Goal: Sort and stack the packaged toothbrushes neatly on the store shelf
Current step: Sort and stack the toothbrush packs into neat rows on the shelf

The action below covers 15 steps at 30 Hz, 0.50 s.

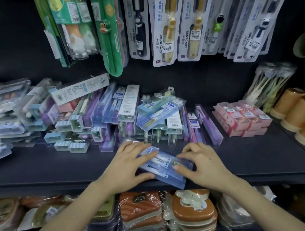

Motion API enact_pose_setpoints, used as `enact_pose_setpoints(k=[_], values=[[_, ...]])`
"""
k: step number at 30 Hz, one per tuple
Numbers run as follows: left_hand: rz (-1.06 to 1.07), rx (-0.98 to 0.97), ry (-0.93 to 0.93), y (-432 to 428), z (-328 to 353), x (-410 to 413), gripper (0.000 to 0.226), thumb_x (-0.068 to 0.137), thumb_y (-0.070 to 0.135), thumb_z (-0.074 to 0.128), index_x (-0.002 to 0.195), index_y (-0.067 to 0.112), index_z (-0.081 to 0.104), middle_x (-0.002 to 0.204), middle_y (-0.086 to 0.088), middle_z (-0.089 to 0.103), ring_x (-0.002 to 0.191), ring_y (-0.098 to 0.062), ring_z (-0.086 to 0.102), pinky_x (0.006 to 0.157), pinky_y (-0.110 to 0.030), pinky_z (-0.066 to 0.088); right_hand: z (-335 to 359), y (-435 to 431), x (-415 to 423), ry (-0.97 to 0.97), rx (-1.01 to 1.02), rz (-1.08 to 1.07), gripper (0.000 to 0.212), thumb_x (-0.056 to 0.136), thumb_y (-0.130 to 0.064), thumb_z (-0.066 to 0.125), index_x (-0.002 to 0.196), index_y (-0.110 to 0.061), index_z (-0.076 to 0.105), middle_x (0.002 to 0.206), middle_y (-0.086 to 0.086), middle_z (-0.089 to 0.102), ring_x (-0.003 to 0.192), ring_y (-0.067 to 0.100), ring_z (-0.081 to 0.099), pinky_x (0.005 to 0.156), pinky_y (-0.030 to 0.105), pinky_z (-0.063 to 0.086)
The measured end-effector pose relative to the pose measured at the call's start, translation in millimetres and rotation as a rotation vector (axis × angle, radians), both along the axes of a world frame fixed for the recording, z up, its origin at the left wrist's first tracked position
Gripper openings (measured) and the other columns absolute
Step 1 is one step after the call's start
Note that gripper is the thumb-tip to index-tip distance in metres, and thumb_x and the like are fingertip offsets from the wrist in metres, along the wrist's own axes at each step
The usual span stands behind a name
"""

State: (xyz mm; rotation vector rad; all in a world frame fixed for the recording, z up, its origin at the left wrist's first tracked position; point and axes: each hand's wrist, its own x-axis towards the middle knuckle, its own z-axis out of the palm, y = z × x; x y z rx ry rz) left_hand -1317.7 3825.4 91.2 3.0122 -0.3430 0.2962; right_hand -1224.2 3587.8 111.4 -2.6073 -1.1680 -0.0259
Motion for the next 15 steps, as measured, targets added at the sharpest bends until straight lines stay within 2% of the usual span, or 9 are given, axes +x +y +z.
enact_pose_setpoints(k=[2,5,10,12,15], values=[[-0.005,0.006,-0.011,1.5,-3.6,-0.8,0.055,0.089,0.057,0.040,0.132,0.028,0.057,0.133,-0.003,0.058,0.121,-0.024,0.055,0.108,-0.037,0.032,12.0,12.2,8.1,0.051,0.143,-0.020,0.061,0.085,-0.064,0.044,0.127,-0.024,0.062,0.111,-0.006,0.058,0.103,0.016,0.048,0.091,0.032,0.036],[-0.028,-0.037,-0.040,2.9,-3.6,0.3,0.050,0.089,0.054,0.043,0.128,0.028,0.061,0.129,-0.003,0.060,0.118,-0.024,0.058,0.100,-0.043,0.044,22.3,47.0,25.3,-0.061,0.248,-0.053,0.052,0.090,-0.054,0.052,0.131,-0.024,0.058,0.111,0.000,0.061,0.104,0.022,0.051,0.091,0.035,0.039],[-0.045,-0.151,-0.091,6.3,-7.6,-1.8,0.050,0.086,0.051,0.055,0.126,0.024,0.063,0.133,-0.002,0.058,0.125,-0.024,0.052,0.104,-0.044,0.040,21.5,103.5,51.2,-0.263,0.081,-0.015,0.065,0.087,-0.055,0.057,0.144,-0.027,0.041,0.147,0.000,0.041,0.131,0.025,0.033,0.104,0.037,0.024],[-0.014,-0.201,-0.167,7.6,-8.0,-4.4,0.048,0.086,0.052,0.054,0.120,0.021,0.067,0.129,-0.001,0.060,0.122,-0.022,0.054,0.102,-0.040,0.042,20.4,113.4,61.4,-0.283,0.006,0.020,0.069,0.087,-0.054,0.058,0.147,-0.025,0.036,0.149,-0.004,0.039,0.137,0.022,0.028,0.108,0.038,0.017],[0.067,-0.346,-0.298,9.2,-3.4,-6.9,0.043,0.088,0.048,0.053,0.111,0.016,0.071,0.115,0.001,0.065,0.111,-0.016,0.056,0.096,-0.033,0.044,20.7,115.6,70.8,-0.308,-0.033,0.047,0.071,0.085,-0.055,0.059,0.145,-0.026,0.038,0.143,-0.005,0.044,0.131,0.021,0.033,0.107,0.037,0.016]])
